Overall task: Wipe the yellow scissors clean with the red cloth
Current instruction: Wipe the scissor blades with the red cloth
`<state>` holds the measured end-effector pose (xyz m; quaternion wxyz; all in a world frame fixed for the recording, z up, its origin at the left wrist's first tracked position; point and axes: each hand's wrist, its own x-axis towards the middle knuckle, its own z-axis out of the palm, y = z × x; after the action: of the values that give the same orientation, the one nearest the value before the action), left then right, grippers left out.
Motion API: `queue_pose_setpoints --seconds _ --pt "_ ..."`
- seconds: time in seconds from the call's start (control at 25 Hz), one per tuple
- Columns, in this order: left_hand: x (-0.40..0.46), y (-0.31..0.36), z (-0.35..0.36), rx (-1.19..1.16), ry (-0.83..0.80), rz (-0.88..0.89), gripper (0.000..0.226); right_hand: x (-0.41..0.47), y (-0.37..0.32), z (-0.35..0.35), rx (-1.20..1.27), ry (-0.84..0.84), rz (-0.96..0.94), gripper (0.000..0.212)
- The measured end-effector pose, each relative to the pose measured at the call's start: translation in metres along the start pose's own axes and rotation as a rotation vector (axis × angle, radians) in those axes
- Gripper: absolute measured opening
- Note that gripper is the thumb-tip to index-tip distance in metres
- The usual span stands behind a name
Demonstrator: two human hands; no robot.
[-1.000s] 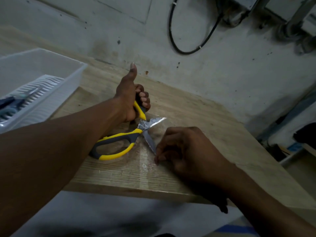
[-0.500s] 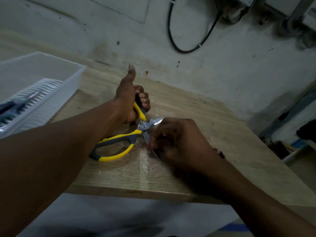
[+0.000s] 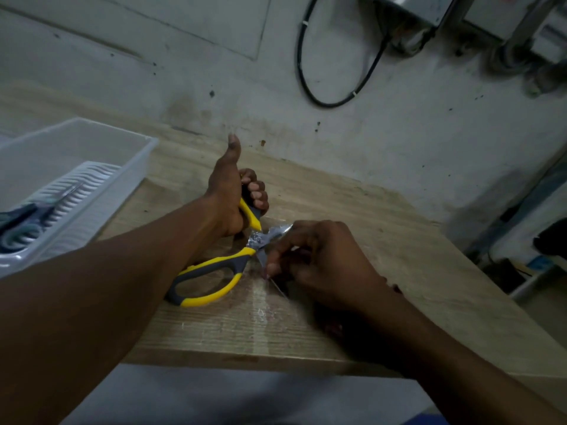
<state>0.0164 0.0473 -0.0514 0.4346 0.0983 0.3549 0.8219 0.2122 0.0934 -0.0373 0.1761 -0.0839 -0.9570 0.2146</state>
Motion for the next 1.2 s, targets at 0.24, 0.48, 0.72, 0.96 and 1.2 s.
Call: queue_pose_setpoints --seconds 0.24,0.48,0.72,0.96,1.2 --pt "0.001 -0.001 -0.001 0.019 -0.034 -0.007 0.076 0.010 0.002 -0.016 0.104 0.190 0.130 0.015" --pt "0.002 0.000 0.000 0.011 -0.029 -0.012 0.076 0.011 0.031 -0.085 -0.162 0.305 0.262 0.020" --pt "-0.001 0.002 0.000 0.011 -0.014 -0.006 0.075 -0.073 0.014 -0.091 -0.251 0.141 0.316 0.006" --pt "-0.002 0.001 0.000 0.005 -0.006 -0.003 0.076 -0.095 0.031 -0.086 -0.136 0.163 0.712 0.053" --pt "-0.005 0.000 0.000 0.018 -0.002 0.009 0.075 -0.078 0.037 -0.079 -0.039 0.347 0.605 0.016"
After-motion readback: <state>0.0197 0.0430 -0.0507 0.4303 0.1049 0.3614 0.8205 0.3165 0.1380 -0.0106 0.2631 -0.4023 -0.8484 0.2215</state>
